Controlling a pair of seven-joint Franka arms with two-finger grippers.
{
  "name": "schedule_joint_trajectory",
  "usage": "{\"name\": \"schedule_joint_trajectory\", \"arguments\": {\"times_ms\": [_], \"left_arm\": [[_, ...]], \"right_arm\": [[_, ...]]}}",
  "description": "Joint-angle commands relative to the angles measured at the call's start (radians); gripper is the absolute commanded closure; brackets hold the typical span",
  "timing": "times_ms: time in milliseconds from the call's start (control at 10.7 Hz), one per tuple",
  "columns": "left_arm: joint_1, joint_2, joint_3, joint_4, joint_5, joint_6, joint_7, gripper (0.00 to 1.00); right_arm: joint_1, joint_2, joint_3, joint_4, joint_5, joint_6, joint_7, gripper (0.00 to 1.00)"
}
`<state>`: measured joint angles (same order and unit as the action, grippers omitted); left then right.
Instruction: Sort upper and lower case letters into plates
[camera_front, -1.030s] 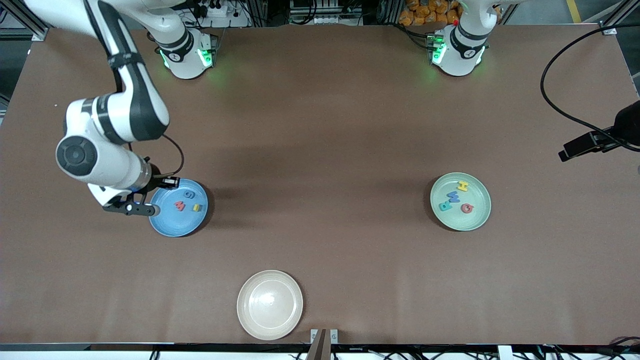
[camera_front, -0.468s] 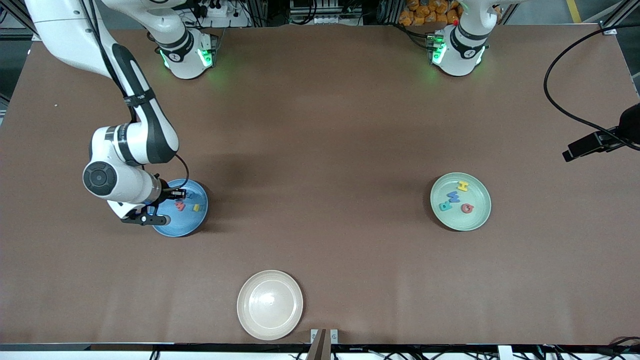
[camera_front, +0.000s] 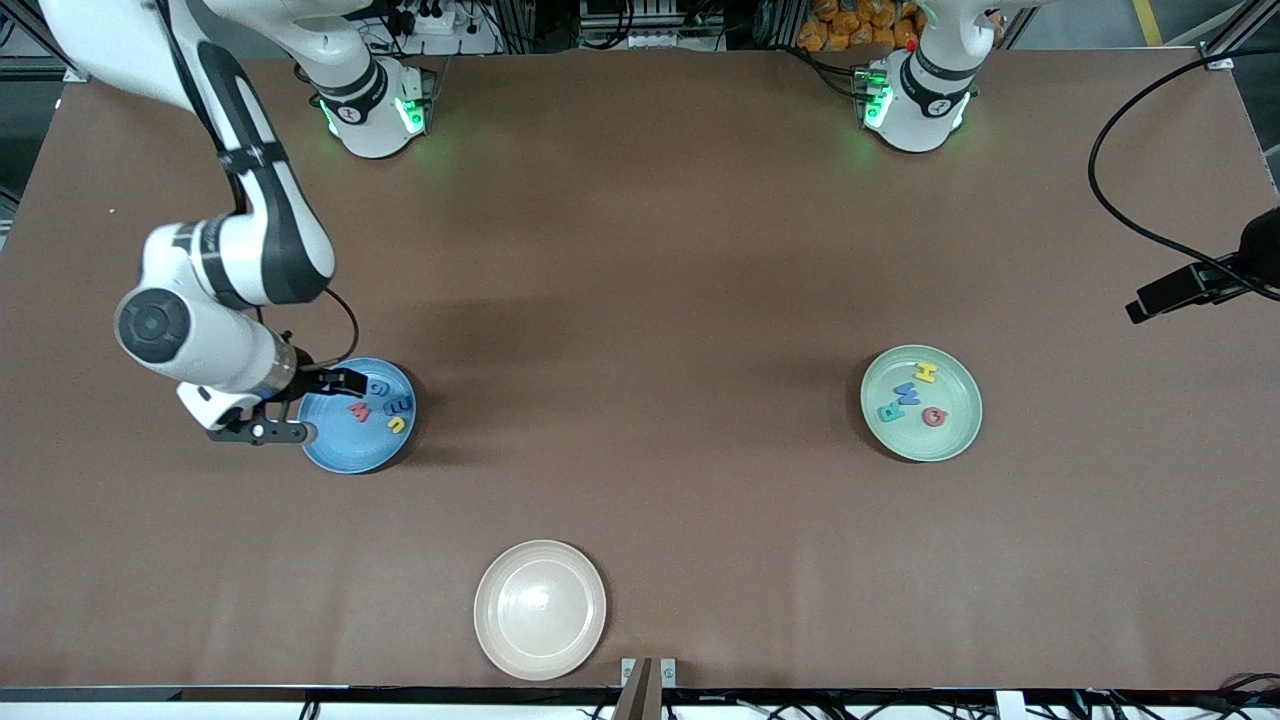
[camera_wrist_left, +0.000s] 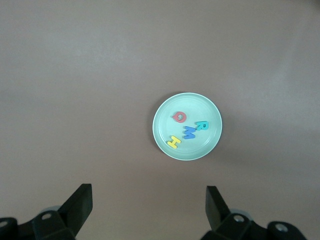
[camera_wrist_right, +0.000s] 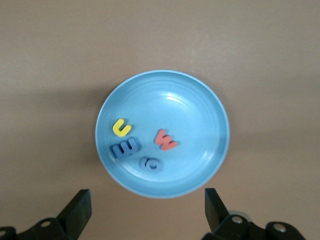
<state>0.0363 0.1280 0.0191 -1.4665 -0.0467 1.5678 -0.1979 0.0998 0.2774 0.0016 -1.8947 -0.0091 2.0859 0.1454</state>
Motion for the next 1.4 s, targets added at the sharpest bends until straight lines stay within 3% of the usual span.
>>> {"name": "schedule_joint_trajectory", "arguments": {"times_ms": [0, 281, 655, 936, 1311], "left_arm": [[0.005, -0.004, 0.002, 0.005, -0.036, -0.012, 0.006, 0.0], [0.005, 0.005, 0.001, 0.006, -0.038, -0.011, 0.006, 0.0], [0.007, 0.012, 0.002, 0.006, -0.07, -0.006, 0.006, 0.0], [0.005, 0.012, 0.002, 0.006, -0.061, -0.006, 0.008, 0.0], [0.005, 0.012, 0.002, 0.006, -0.064, -0.003, 0.006, 0.0]], "right_arm": [[-0.052, -0.104, 0.009, -0.02, 0.021, -0.03, -0.024, 0.0], [-0.071, -0.185, 0.009, -0.011, 0.021, -0.052, -0.024, 0.0], [-0.106, -0.243, 0.009, 0.075, 0.023, -0.193, -0.069, 0.0], [-0.109, -0.25, 0.011, 0.221, 0.023, -0.36, -0.069, 0.0], [-0.088, -0.25, 0.017, 0.337, 0.047, -0.496, -0.069, 0.0]]}}
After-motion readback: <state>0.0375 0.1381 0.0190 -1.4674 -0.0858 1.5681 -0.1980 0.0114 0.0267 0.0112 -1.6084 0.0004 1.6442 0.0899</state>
